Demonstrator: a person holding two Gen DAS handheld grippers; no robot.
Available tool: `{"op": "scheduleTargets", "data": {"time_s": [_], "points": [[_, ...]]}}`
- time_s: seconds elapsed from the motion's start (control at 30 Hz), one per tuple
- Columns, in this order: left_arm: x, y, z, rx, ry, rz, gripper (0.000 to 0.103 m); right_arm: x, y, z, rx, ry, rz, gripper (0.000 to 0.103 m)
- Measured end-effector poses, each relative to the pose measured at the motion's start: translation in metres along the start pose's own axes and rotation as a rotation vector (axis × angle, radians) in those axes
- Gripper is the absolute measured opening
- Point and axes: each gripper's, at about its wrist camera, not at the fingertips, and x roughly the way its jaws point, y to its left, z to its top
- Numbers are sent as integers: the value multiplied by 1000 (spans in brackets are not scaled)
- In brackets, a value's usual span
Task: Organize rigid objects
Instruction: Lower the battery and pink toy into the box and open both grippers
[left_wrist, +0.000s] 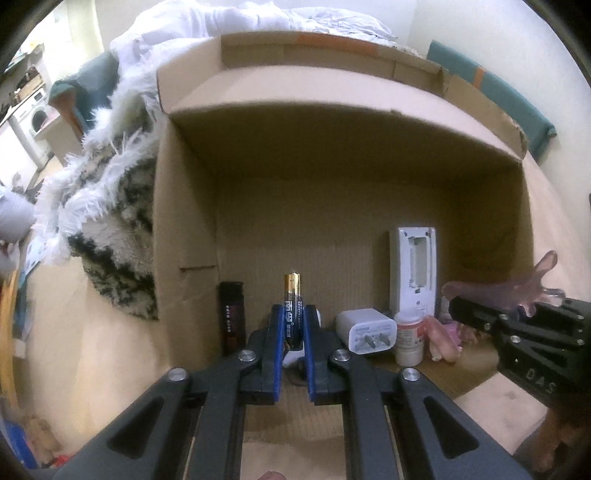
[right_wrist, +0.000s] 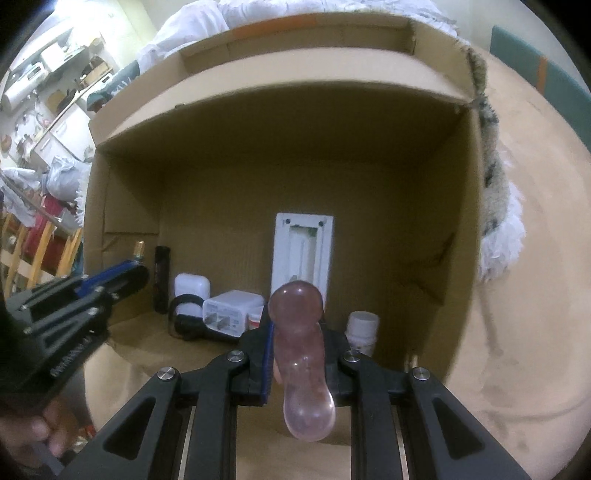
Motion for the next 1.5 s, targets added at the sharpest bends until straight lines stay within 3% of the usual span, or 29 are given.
{"op": "scheduleTargets", "data": {"time_s": [0.23,0.7,0.8,0.87,0.9,0.97,1.0,1.03,1.17,1.23,1.27,1.5], "points": [[13,-1,-5,6,4,17,9,13,-2,-1,28,41,20,20],[14,-3,-6,2,6,15,11,18,-7,8,46,27,-9,20],[10,-3,-6,-6,4,6,19,13,-8,7,56,10,-2,20],[7,-5,-6,-7,-3,-2,33,8,-11,8,72,-6,7,21],[5,-4,-5,-8,-7,-7,37,6,-12,9,78,-16,12,24],[0,-4,-4,-11,-20,-14,54,0,-12,10,82,-42,18,39],[-2,-4,-3,-13,-27,-14,58,-4,-12,11,80,-57,20,66],[-5,-3,-3,-17,-33,-16,66,-7,-12,11,80,-77,21,81],[-13,1,-2,-42,-43,-25,89,-19,-7,13,62,-127,37,83],[-18,1,-2,-43,-54,-27,92,-23,-10,13,67,-133,28,99],[-21,0,-2,-38,-63,-19,92,-23,-11,12,72,-134,23,101],[-28,2,4,-59,-67,4,92,-36,-17,10,99,-191,-8,103]]}}
